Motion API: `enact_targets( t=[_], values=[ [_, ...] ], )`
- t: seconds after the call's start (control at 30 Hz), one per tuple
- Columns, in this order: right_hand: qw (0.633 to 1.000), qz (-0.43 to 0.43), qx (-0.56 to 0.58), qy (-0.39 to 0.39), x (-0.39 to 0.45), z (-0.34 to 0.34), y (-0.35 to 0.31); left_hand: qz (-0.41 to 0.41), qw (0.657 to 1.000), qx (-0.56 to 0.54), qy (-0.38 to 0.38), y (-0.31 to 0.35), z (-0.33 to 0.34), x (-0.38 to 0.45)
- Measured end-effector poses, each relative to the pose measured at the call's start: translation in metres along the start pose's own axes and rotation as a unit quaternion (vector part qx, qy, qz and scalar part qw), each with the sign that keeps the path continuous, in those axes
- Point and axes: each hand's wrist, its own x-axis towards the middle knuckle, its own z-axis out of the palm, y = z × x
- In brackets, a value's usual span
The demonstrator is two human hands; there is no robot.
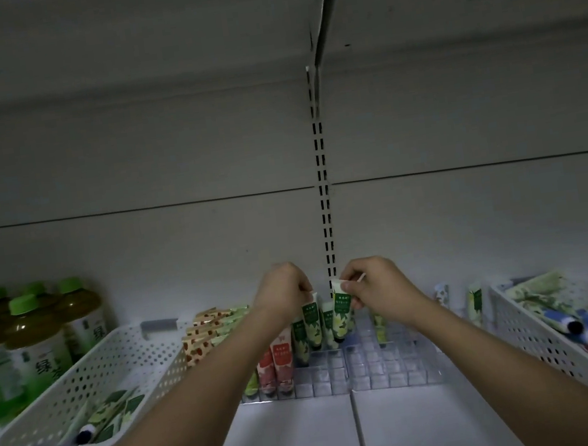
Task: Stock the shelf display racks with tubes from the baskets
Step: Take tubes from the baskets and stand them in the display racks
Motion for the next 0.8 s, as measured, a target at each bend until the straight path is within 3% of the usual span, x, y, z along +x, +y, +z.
enact_targets(
  t=[0.43,0.57,0.7,0.8],
  values=[
    [1.000,0.003,-0.004,-0.012,0.008,0.010,0.010,0.028,0.992,0.114,-0.040,0.000,0.025,0.000],
    [1.000,0.000,-0.015,-0.017,0.009,0.011,0.010,0.064,0.992,0.113,0.007,0.004,0.018,-0.009],
    [1.000,-0.003,-0.022,-0.020,0.010,0.012,0.009,0.112,0.989,0.047,0.086,0.007,0.011,-0.040],
    [0.999,-0.004,-0.028,-0.022,0.011,0.014,0.007,0.127,0.986,0.005,0.104,0.003,0.015,-0.074]
  ],
)
